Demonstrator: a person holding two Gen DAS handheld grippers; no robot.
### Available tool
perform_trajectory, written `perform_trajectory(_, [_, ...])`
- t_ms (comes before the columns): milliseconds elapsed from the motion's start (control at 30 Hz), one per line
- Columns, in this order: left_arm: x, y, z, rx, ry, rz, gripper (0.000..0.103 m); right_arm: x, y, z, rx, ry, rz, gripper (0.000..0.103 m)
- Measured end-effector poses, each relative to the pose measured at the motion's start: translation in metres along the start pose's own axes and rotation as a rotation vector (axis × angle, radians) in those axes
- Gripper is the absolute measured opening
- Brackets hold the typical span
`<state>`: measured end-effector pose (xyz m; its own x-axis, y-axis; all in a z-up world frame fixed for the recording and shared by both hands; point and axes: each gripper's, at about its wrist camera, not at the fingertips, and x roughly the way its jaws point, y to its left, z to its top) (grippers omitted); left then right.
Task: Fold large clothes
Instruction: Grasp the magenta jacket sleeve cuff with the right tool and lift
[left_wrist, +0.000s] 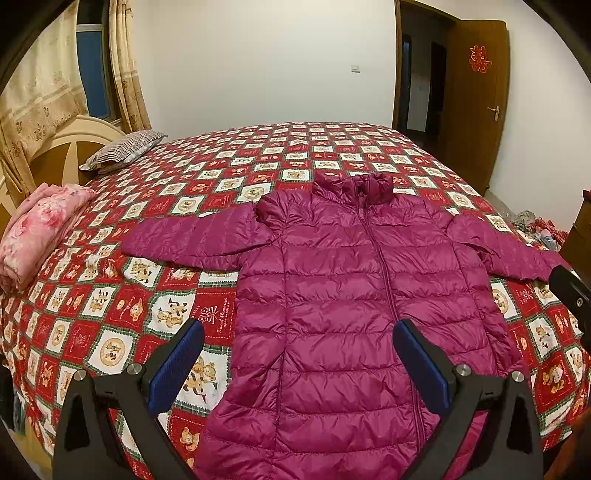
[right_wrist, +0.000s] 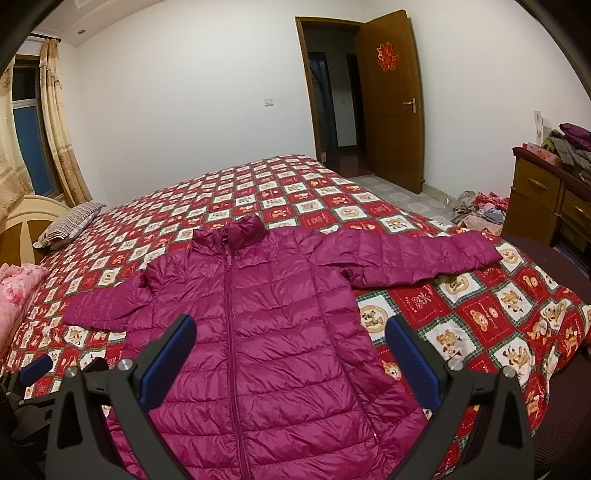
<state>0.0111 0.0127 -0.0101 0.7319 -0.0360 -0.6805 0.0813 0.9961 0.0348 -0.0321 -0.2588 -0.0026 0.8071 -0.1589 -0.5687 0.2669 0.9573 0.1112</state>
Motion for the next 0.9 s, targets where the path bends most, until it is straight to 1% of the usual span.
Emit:
perform_trajectory(100, [0.005,-0.002,-0.001,0.013,-0.005,-0.004,0.102,0.008,-0.004,-0.003,0.016,0.022,0.003,0.103])
perform_trajectory(200, [0.013,0.0,-0.001,0.029,-0.012,-0.025,0.102,0.023,-0.013,-0.005,0.047,0.064,0.02,0.103])
perform_trajectory(267, [0.024,0.006,0.002,0.037,-0.009,-0.046,0.102,0.036,-0.023,-0.005,0.073,0.1,0.028,0.103])
perform_trajectory(367, [0.045,0.017,0.009,0.041,0.004,-0.041,0.102,0.053,-0.05,-0.002,0.111,0.133,0.014,0.103])
perform_trajectory(400, [0.051,0.022,0.012,0.04,0.006,-0.038,0.102,0.06,-0.062,0.001,0.124,0.141,0.002,0.098])
perform_trajectory(433, [0.058,0.026,0.014,0.038,0.005,-0.032,0.102,0.067,-0.075,0.004,0.139,0.152,-0.01,0.09])
perform_trajectory(467, [0.066,0.03,0.017,0.036,0.004,-0.024,0.102,0.075,-0.09,0.009,0.158,0.163,-0.034,0.081])
perform_trajectory(533, [0.084,0.037,0.022,0.041,-0.002,-0.017,0.102,0.09,-0.126,0.019,0.217,0.168,-0.087,0.074])
perform_trajectory(600, [0.099,0.042,0.025,0.054,-0.021,0.005,0.102,0.107,-0.18,0.031,0.337,0.161,-0.138,0.073])
perform_trajectory(700, [0.128,0.045,0.028,0.061,-0.036,0.038,0.102,0.129,-0.242,0.044,0.465,0.139,-0.263,0.073])
perform_trajectory(767, [0.148,0.047,0.027,0.038,-0.016,0.043,0.102,0.144,-0.272,0.049,0.508,0.14,-0.341,0.073])
perform_trajectory(833, [0.163,0.049,0.024,0.005,0.003,0.038,0.102,0.158,-0.295,0.05,0.544,0.151,-0.384,0.073])
perform_trajectory(900, [0.178,0.05,0.019,-0.027,0.028,0.034,0.102,0.174,-0.311,0.049,0.58,0.17,-0.406,0.073])
